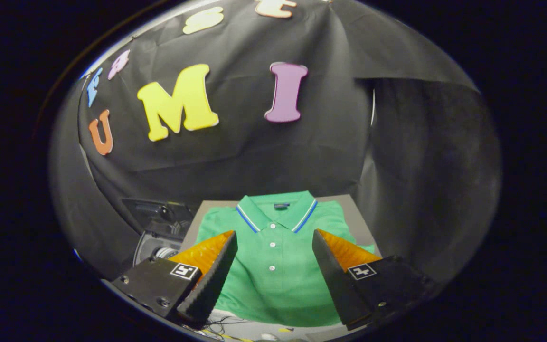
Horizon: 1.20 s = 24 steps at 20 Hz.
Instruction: Put the clothes into the washing machine and then close the washing machine lid.
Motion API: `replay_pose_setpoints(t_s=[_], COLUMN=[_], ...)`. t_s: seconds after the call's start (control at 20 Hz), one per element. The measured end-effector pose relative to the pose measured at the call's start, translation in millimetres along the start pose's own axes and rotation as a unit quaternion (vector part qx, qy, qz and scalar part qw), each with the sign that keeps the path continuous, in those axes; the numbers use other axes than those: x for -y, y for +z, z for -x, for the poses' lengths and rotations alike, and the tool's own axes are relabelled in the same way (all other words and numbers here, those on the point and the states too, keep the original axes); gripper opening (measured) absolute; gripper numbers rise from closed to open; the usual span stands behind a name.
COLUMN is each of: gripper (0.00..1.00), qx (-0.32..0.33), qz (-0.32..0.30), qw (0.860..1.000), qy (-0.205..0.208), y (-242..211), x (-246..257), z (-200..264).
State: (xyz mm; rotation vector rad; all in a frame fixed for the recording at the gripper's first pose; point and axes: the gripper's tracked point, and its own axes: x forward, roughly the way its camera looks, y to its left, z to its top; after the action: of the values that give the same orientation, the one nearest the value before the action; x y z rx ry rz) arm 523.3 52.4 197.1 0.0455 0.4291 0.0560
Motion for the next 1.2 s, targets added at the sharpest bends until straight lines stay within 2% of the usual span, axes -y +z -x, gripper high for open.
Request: replay_pose_setpoints(t_s=[0.25, 0.4, 0.45, 0.8, 1.0, 1.05, 1.2], gripper=[0.99, 0.99, 0.99, 0.96, 0.83, 0.73, 0.24], qx=[-0.071, -0.108, -0.092, -0.124, -0.143, -0.141, -0.137], qz=[0.018, 0.023, 0.019, 0.015, 0.0, -0.004, -0.009], qw=[0.997, 0.994, 0.995, 0.991, 0.989, 0.989, 0.989], qy=[-0.018, -0.025, -0.027, -0.037, -0.049, -0.053, -0.057], y=[-29, -52, -47, -50, -51, -50, -44], x=[-1, -1, -2, -4, -10, -12, -13], z=[-61, -72, -72, -70, -69, -70, -71])
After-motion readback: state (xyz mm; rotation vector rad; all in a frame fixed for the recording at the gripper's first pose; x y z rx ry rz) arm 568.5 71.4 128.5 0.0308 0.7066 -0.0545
